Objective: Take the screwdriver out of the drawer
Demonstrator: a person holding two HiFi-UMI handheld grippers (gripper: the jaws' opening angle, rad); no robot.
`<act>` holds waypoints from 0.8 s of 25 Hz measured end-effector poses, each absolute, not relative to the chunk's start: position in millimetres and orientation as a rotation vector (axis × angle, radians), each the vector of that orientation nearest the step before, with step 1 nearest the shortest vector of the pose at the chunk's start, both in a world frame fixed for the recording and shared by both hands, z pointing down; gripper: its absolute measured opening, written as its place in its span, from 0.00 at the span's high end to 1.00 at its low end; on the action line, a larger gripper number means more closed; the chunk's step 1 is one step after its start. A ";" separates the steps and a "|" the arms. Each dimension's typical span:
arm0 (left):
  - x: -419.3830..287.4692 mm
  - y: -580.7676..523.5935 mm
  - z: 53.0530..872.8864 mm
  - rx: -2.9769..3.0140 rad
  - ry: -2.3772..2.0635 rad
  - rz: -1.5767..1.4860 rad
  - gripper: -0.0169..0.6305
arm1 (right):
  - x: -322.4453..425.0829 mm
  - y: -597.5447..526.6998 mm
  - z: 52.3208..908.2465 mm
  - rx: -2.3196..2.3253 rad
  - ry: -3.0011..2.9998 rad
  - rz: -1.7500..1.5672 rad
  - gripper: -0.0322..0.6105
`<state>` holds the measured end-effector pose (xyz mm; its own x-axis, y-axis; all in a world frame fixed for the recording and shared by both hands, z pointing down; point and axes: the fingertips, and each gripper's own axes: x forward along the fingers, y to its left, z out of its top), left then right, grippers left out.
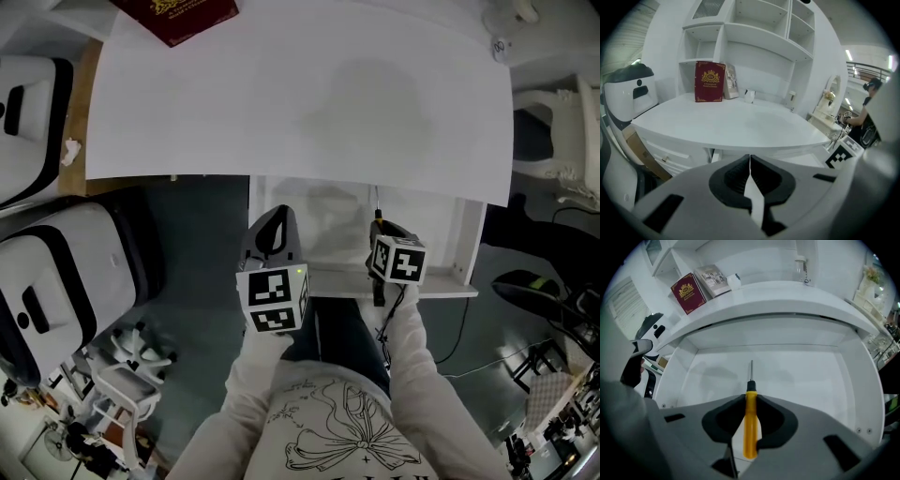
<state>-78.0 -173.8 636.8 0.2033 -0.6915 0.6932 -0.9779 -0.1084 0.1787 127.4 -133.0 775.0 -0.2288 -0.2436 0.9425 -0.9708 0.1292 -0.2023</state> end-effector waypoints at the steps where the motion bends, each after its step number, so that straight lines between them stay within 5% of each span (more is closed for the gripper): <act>1: -77.8 -173.3 631.9 1.870 -1.556 0.593 0.96 | 126.5 -132.1 767.6 1.208 -1.620 1.152 0.84; 20: -58.5 -180.3 499.4 2.025 -1.689 0.417 0.96 | 112.7 -143.6 620.1 1.290 -1.888 1.026 0.84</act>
<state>-58.5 -180.3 499.4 0.1972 -0.8362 0.5117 -0.9783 -0.1337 0.1586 112.7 -143.6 620.1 -0.3266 -0.4566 0.8276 -0.9428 0.2195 -0.2509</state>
